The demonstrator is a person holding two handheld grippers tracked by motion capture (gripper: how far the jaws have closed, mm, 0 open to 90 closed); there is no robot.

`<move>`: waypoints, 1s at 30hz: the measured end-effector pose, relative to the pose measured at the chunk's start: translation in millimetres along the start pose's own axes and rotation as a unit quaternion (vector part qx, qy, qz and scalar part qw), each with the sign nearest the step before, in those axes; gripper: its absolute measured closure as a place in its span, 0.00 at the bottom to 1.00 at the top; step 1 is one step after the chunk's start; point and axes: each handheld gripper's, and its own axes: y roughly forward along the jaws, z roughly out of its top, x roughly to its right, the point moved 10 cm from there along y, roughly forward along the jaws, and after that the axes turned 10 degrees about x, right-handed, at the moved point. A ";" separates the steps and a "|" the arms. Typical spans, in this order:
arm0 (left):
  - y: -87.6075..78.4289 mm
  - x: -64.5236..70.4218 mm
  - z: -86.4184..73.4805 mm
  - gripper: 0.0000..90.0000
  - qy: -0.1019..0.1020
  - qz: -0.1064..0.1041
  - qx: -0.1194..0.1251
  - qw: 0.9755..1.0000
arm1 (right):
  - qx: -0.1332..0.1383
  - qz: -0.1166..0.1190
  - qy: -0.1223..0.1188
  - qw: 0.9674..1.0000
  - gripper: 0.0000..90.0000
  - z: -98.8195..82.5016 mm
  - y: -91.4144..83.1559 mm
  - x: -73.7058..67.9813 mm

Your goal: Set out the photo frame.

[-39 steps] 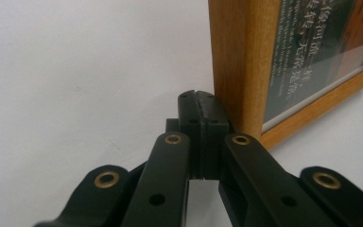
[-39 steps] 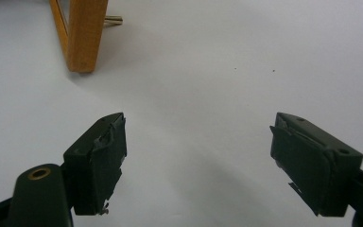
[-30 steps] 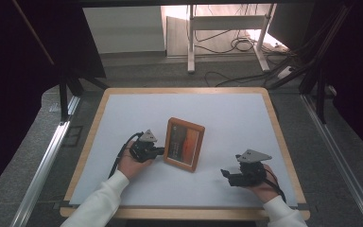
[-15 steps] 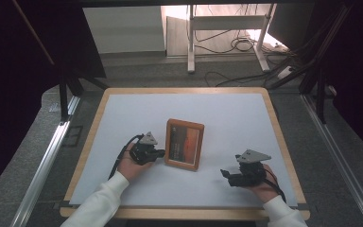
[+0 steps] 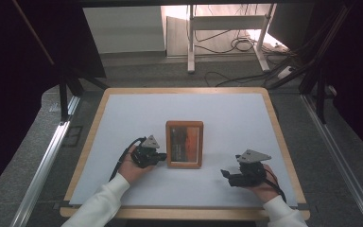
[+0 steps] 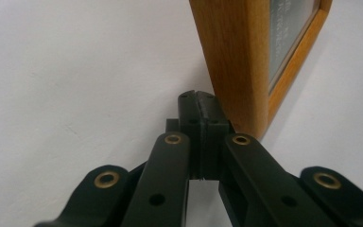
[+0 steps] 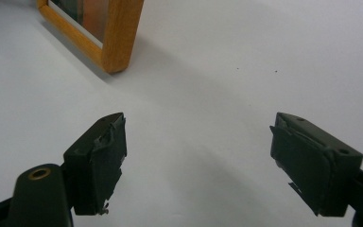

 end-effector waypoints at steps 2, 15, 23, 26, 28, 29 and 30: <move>0.7 0.5 0.2 1.00 -0.001 0.001 0.001 1.000 | 0.000 0.000 0.001 1.000 0.21 0.1 -0.3 0.1; -11.0 -12.5 -0.6 1.00 -0.015 0.019 0.008 1.000 | 0.002 0.002 0.003 1.000 0.21 -3.6 -1.5 3.1; -36.7 -22.7 -3.1 0.96 -0.028 0.045 0.033 0.998 | -0.005 -0.003 -0.002 1.000 0.21 -7.1 -0.9 3.1; -47.2 -23.6 -8.7 0.79 -0.034 0.062 0.043 0.997 | -0.002 -0.008 0.002 1.000 0.21 -6.9 -2.4 3.1; -52.9 -22.1 -13.6 0.64 -0.038 0.068 0.044 0.996 | 0.003 -0.012 0.007 1.000 0.21 -6.5 -3.0 4.6; -57.1 -21.9 -16.7 0.59 -0.038 0.078 0.047 0.995 | 0.005 -0.014 0.006 1.000 0.21 -6.2 -3.0 6.1; -59.4 -21.8 -18.5 0.54 -0.039 0.083 0.048 0.995 | 0.010 -0.014 0.015 1.000 0.21 -5.2 -2.9 7.8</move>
